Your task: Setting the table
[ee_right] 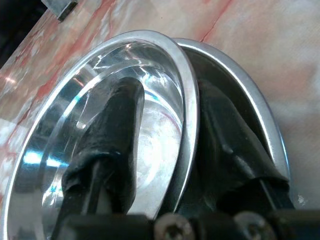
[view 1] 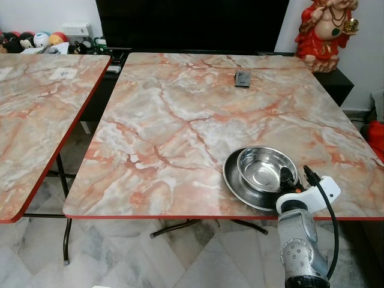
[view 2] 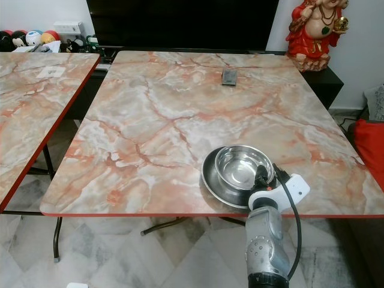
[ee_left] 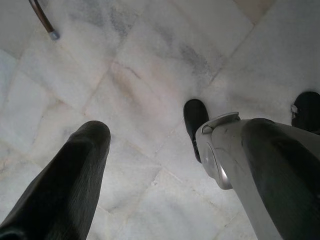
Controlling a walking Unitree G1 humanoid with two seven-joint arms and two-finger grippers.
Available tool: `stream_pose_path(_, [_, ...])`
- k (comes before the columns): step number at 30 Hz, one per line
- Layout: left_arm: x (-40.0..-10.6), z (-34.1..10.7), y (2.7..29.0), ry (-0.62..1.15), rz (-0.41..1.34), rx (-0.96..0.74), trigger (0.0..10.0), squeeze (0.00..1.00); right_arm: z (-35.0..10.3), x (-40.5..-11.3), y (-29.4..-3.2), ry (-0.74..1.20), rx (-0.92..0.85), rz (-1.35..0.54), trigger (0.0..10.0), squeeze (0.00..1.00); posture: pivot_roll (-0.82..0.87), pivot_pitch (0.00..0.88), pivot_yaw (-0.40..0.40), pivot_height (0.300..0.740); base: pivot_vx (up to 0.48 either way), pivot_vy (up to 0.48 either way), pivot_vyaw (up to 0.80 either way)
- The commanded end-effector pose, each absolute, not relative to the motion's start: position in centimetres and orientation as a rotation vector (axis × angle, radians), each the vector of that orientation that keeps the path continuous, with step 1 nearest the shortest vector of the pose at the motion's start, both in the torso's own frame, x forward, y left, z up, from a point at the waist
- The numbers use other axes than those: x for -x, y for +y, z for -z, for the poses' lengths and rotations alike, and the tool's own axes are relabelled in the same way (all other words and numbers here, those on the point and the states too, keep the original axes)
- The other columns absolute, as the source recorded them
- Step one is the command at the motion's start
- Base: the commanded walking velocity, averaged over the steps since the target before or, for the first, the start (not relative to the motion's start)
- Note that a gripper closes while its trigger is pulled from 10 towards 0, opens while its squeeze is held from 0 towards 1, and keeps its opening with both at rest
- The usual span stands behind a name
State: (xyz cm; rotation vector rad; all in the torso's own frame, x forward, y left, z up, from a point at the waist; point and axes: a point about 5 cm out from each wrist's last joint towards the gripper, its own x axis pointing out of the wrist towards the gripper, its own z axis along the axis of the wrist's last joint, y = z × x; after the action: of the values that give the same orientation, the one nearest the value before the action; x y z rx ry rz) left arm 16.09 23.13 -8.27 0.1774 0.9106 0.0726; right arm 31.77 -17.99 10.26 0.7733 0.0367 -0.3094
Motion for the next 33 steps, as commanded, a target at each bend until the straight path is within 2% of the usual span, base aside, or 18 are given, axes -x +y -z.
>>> stream_pose_path(1, [-15.45, 8.58, 23.08, 0.934, -0.071, -0.18, 10.0, 0.0, -9.78, -31.62, -18.01, 0.06, -0.773, 0.315, 10.0, 0.0, 0.02, 0.123, -0.033, 0.74, 0.0, 0.0, 0.0])
stream_pose_path(10, [-15.61, 8.53, 23.02, 0.932, -0.069, -0.179, 10.0, 0.0, -9.83, -31.44, -17.67, 0.063, -0.765, 0.304, 10.0, 0.0, 0.01, 0.123, -0.034, 0.74, 0.0, 0.0, 0.0])
stream_pose_path(11, [-15.65, 8.52, 22.99, 0.931, -0.069, -0.179, 10.0, 0.0, -9.84, -31.4, -17.49, 0.065, -0.764, 0.296, 10.0, 0.18, 0.01, 0.122, -0.036, 0.74, 0.0, 0.0, 0.0])
stream_pose_path(12, [-15.67, 8.52, 22.98, 0.931, -0.068, -0.18, 10.0, 0.0, -9.85, -31.39, -17.44, 0.066, -0.763, 0.293, 10.0, 0.18, 0.01, 0.122, -0.036, 0.74, 0.0, 0.0, 0.0])
stream_pose_path(13, [-15.68, 8.52, 22.97, 0.93, -0.069, -0.179, 10.0, 0.0, -9.84, -31.37, -17.38, 0.067, -0.762, 0.292, 10.0, 0.47, 0.01, 0.122, -0.037, 0.74, 0.0, 0.0, 0.0])
stream_pose_path(16, [-15.69, 8.52, 22.94, 0.93, -0.07, -0.178, 10.0, 0.0, -9.85, -31.35, -17.32, 0.068, -0.76, 0.291, 10.0, 0.44, 0.01, 0.122, -0.038, 0.74, 0.0, 0.0, 0.0])
stream_pose_path(18, [-15.69, 8.53, 22.9, 0.93, -0.07, -0.177, 10.0, 0.0, -9.89, -31.27, -17.3, 0.07, -0.749, 0.289, 10.0, 0.23, 0.01, 0.122, -0.038, 0.74, 0.0, 0.0, 0.0])
stream_pose_path(19, [-15.69, 8.53, 22.88, 0.93, -0.07, -0.177, 10.0, 0.0, -9.89, -31.26, -17.3, 0.07, -0.746, 0.288, 10.0, 0.23, 0.0, 0.122, -0.039, 0.74, 0.0, 0.0, 0.0])
stream_pose_path(20, [-15.69, 8.54, 22.87, 0.93, -0.07, -0.177, 10.0, 0.0, -9.91, -31.23, -17.3, 0.07, -0.745, 0.288, 10.0, 0.19, 0.0, 0.122, -0.039, 0.74, 0.0, 0.0, 0.0])
stream_pose_path(24, [-15.69, 8.55, 22.83, 0.93, -0.069, -0.177, 10.0, 0.0, -9.92, -31.19, -17.3, 0.07, -0.744, 0.288, 10.0, 0.18, 0.0, 0.121, -0.039, 0.74, 0.0, 0.0, 0.0])
stream_pose_path(27, [-15.69, 8.57, 22.73, 0.93, -0.069, -0.174, 10.0, 0.0, -10.06, -31.1, -17.32, 0.065, -0.724, 0.287, 10.0, 0.0, 0.0, 0.12, -0.041, 0.74, 0.0, 0.0, 0.0])
stream_pose_path(33, [-15.68, 8.6, 22.64, 0.93, -0.067, -0.174, 10.0, 0.0, -10.52, -30.96, -17.33, 0.049, -0.685, 0.28, 10.0, 0.0, 0.0, 0.12, -0.04, 0.74, 0.0, 0.0, 0.0])
